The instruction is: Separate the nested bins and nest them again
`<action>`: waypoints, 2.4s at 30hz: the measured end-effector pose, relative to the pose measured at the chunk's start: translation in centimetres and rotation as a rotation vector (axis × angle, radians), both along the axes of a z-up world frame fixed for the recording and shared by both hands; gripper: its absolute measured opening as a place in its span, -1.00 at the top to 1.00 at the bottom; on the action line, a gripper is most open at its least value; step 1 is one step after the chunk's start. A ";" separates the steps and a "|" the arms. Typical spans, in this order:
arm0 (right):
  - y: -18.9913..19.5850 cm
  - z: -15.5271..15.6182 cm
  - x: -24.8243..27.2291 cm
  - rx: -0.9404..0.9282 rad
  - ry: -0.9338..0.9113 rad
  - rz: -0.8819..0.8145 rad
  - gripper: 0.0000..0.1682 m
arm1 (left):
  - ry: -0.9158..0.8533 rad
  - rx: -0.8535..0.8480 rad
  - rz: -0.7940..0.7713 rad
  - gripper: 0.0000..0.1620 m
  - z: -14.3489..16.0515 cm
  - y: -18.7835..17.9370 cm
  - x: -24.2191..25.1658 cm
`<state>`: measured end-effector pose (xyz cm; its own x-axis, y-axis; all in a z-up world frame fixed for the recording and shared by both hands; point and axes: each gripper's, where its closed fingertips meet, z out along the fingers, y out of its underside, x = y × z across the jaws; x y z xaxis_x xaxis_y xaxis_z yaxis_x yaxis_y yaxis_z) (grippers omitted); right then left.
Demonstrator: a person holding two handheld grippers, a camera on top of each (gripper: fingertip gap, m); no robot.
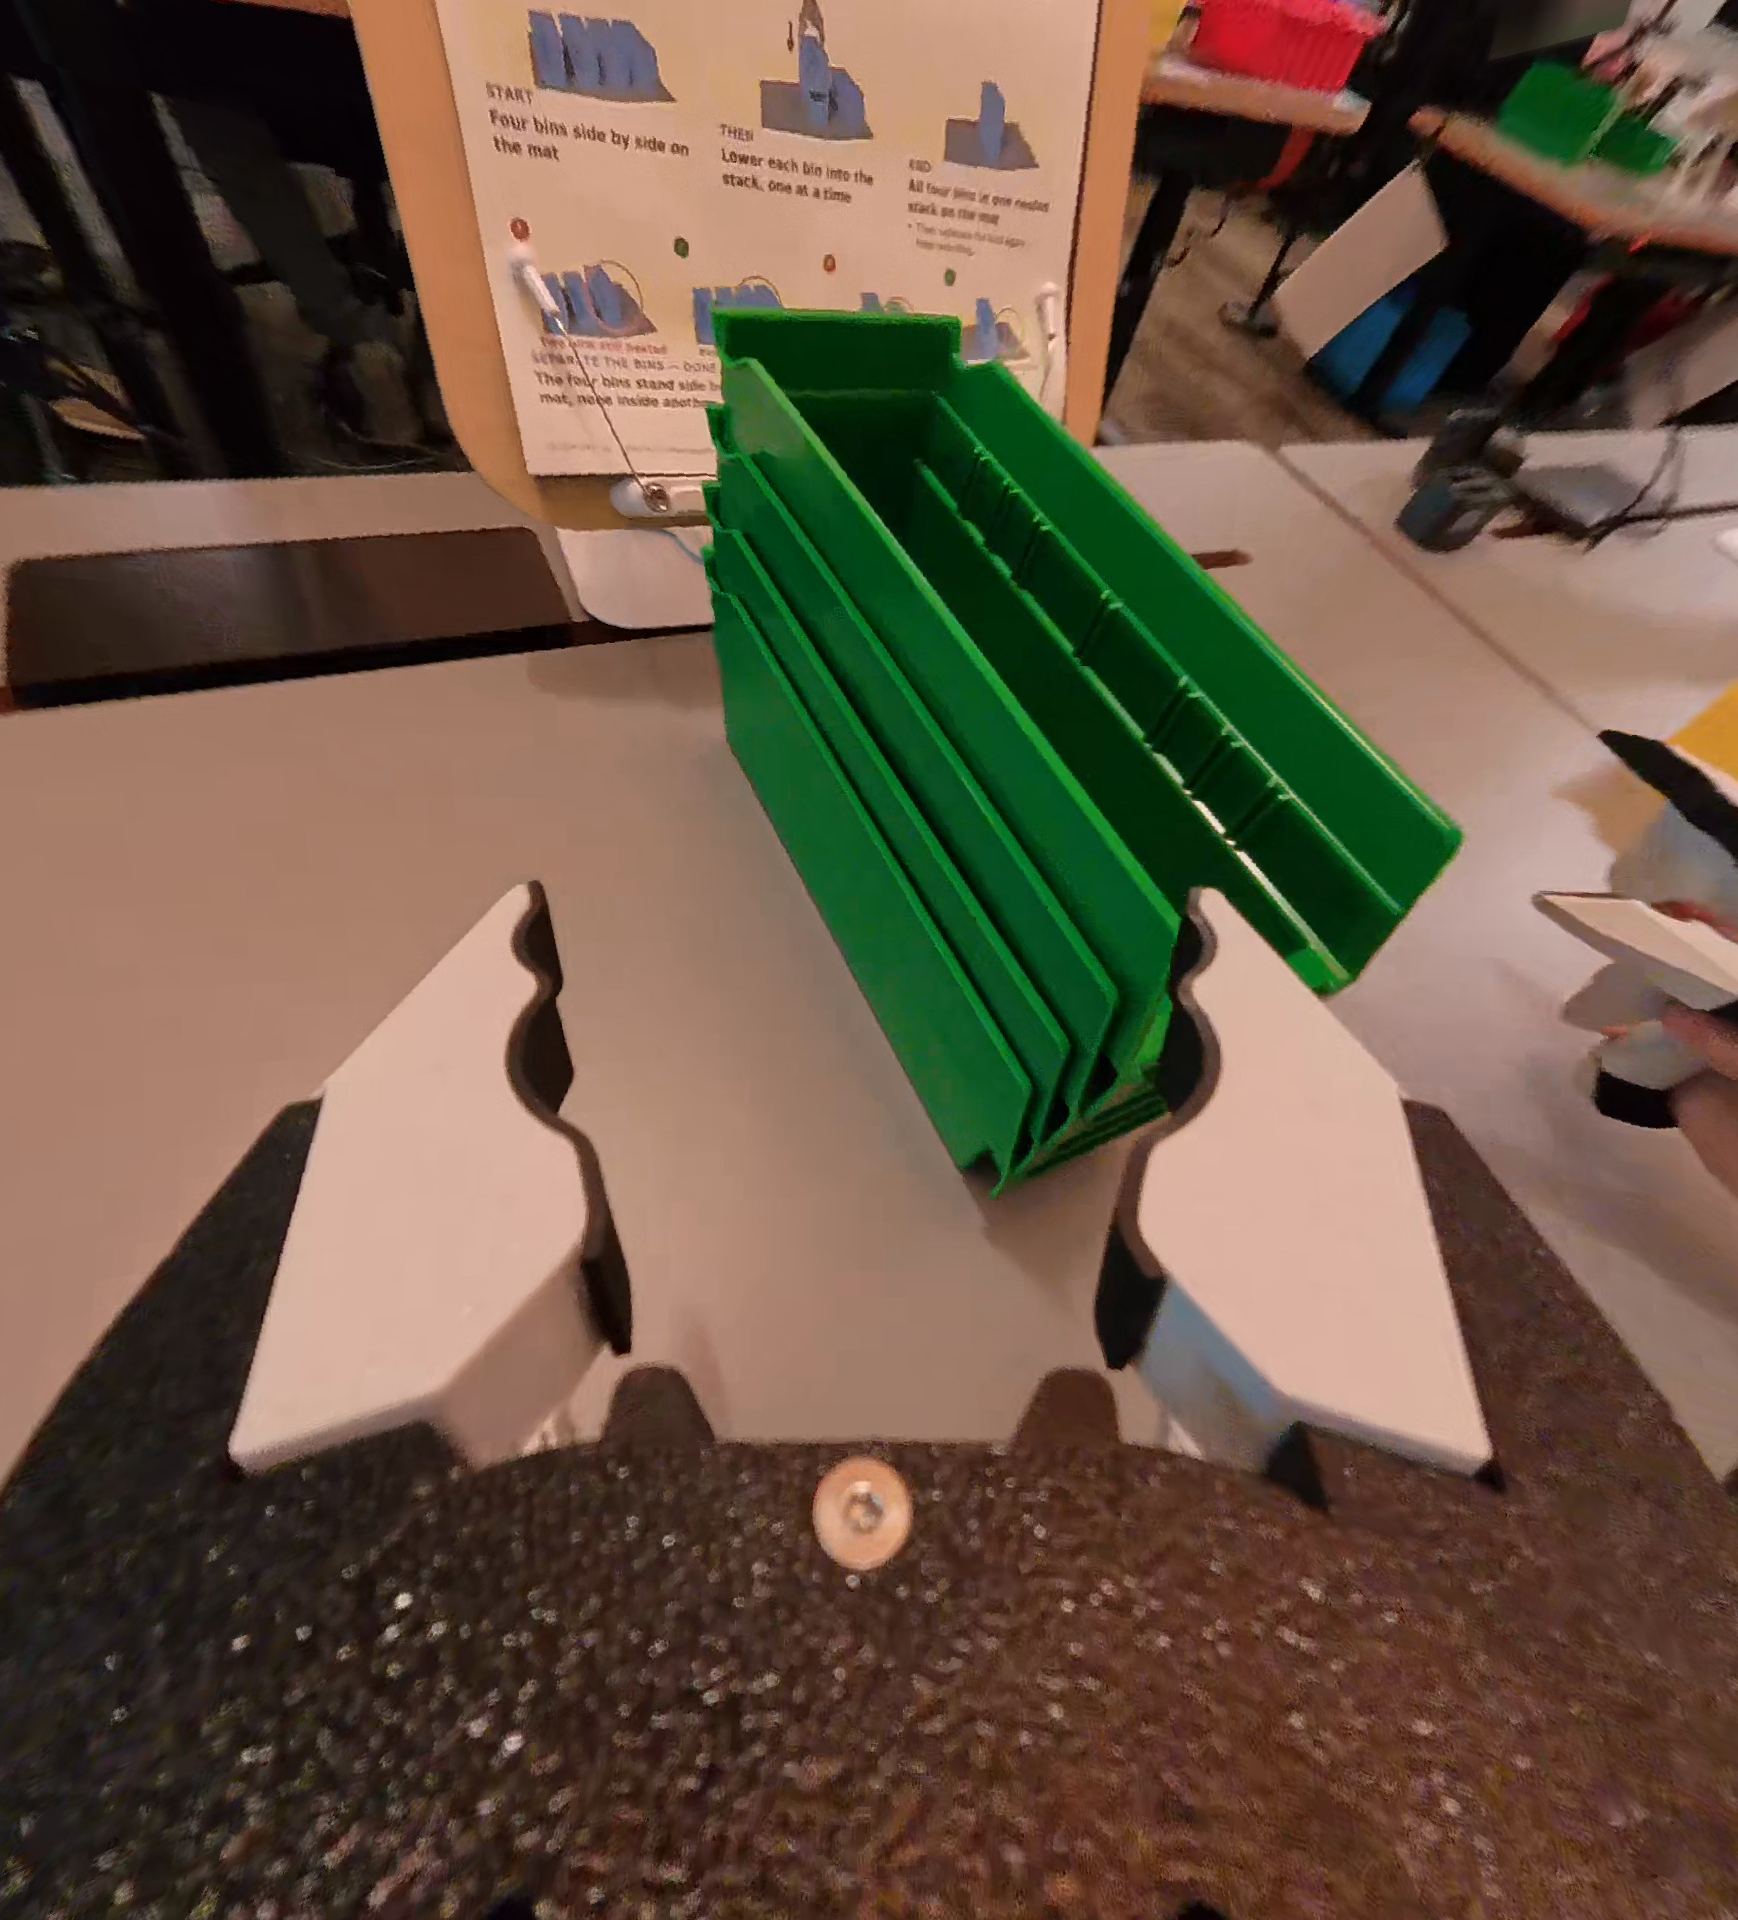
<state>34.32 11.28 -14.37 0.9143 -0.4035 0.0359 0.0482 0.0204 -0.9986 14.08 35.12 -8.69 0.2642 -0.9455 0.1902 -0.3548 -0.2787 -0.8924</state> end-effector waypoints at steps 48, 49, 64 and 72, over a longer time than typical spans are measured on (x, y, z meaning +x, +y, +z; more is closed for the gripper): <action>-1.6 -2.9 1.2 -0.003 0.194 0.024 -0.43 | 0.770 0.077 0.185 -0.54 -0.5 0.8 15.2; -1.6 -2.8 1.2 -0.003 0.192 0.021 -0.43 | 0.768 0.071 0.179 -0.55 -0.4 0.7 15.3; -1.2 -3.5 0.9 -0.023 0.212 0.034 -0.45 | 0.844 0.051 0.220 -0.54 -2.3 0.6 16.6; -1.2 -4.1 1.2 -0.036 0.239 0.036 -0.44 | 0.914 -0.014 0.206 -0.54 -4.5 -0.2 16.2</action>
<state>35.49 10.09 -18.49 0.9122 -0.3732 -0.1690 -0.1893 -0.0181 -0.9818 30.26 34.91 -13.23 0.4790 -0.8625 -0.1631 -0.8593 -0.4229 -0.2877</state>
